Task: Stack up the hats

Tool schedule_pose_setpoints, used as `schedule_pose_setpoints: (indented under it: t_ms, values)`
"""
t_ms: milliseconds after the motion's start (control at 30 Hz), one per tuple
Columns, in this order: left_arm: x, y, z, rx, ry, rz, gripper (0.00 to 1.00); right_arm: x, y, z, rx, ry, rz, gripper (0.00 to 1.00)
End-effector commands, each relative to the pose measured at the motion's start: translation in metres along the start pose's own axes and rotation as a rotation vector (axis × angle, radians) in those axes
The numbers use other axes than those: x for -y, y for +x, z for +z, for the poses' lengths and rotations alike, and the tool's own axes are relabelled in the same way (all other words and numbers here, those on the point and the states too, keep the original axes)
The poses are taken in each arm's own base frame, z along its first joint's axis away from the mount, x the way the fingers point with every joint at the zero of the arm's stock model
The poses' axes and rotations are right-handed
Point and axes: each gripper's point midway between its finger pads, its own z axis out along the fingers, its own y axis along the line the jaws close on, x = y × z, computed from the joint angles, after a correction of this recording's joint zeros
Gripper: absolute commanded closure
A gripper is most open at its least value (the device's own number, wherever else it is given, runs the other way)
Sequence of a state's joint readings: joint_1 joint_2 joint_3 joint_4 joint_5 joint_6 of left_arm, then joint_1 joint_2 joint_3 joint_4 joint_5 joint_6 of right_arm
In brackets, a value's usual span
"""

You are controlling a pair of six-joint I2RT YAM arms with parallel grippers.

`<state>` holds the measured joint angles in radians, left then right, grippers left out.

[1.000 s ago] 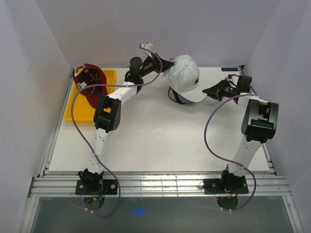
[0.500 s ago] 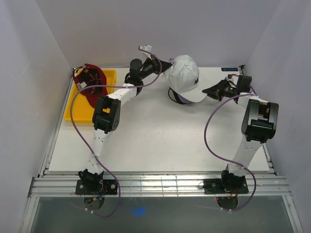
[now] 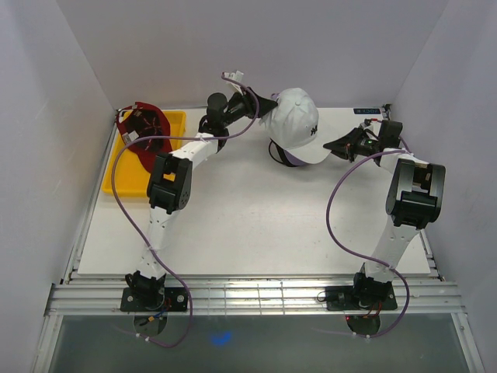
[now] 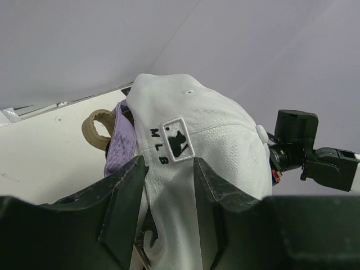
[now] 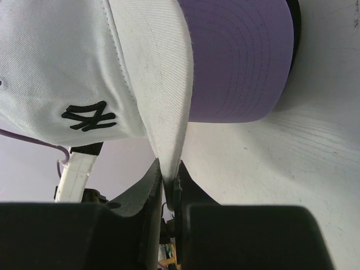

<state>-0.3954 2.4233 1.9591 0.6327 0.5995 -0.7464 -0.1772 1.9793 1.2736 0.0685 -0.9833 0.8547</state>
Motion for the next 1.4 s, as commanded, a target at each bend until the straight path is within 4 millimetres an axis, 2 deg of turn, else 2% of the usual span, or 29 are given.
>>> schedule_pose_setpoints:
  t_ms: [0, 167, 333, 467, 500, 567, 667, 733, 767, 800, 900, 967, 1067, 1200, 1233, 1367]
  values:
    - [0.036, -0.024, -0.001, -0.006, 0.050, 0.058, 0.46, 0.045, 0.005, 0.005, 0.018, 0.153, 0.089, 0.92]
    - [0.038, -0.021, -0.001, -0.036, 0.044, 0.096, 0.47, 0.043, 0.003, 0.004, 0.022, 0.151, 0.084, 0.92]
    - [0.039, -0.004, 0.003, -0.091, 0.036, 0.126, 0.58, 0.040, 0.003, 0.005, 0.020, 0.152, 0.080, 0.92]
    - [0.044, 0.008, 0.005, -0.127, 0.060, 0.143, 0.60, 0.040, 0.003, 0.005, 0.019, 0.155, 0.075, 0.92]
    - [0.045, 0.009, 0.005, -0.133, 0.069, 0.141, 0.58, 0.041, 0.003, 0.005, 0.018, 0.156, 0.078, 0.92]
    - [0.050, 0.013, 0.005, -0.151, 0.096, 0.141, 0.48, 0.041, 0.004, 0.006, 0.016, 0.157, 0.079, 0.92]
    - [0.050, 0.017, 0.007, -0.165, 0.108, 0.141, 0.46, 0.040, 0.004, 0.007, 0.016, 0.157, 0.075, 0.92]
    - [0.045, 0.021, 0.008, -0.177, 0.085, 0.143, 0.52, 0.039, 0.004, 0.007, 0.015, 0.158, 0.074, 0.92]
    - [0.044, 0.023, 0.009, -0.180, 0.079, 0.141, 0.58, 0.040, 0.004, 0.007, 0.015, 0.158, 0.075, 0.92]
    - [0.043, 0.025, 0.009, -0.186, 0.075, 0.139, 0.72, 0.038, 0.004, 0.007, 0.015, 0.156, 0.070, 0.92]
    - [0.039, 0.030, 0.011, -0.197, 0.057, 0.140, 0.92, 0.038, 0.004, 0.008, 0.015, 0.159, 0.070, 0.92]
    - [0.036, 0.031, 0.011, -0.199, 0.041, 0.147, 1.00, 0.038, 0.004, 0.008, 0.015, 0.159, 0.068, 0.92]
    - [0.029, 0.031, 0.011, -0.192, -0.005, 0.147, 1.00, 0.040, 0.006, 0.008, 0.012, 0.163, 0.068, 0.92]
    - [0.015, 0.021, 0.008, -0.144, -0.110, 0.154, 1.00, 0.041, 0.007, 0.008, 0.012, 0.163, 0.065, 0.92]
    - [0.008, 0.013, 0.007, -0.116, -0.168, 0.156, 1.00, 0.042, 0.007, 0.008, 0.014, 0.167, 0.068, 0.92]
    - [-0.018, 0.004, 0.002, -0.082, -0.307, 0.118, 1.00, 0.044, 0.010, 0.008, 0.017, 0.172, 0.073, 0.92]
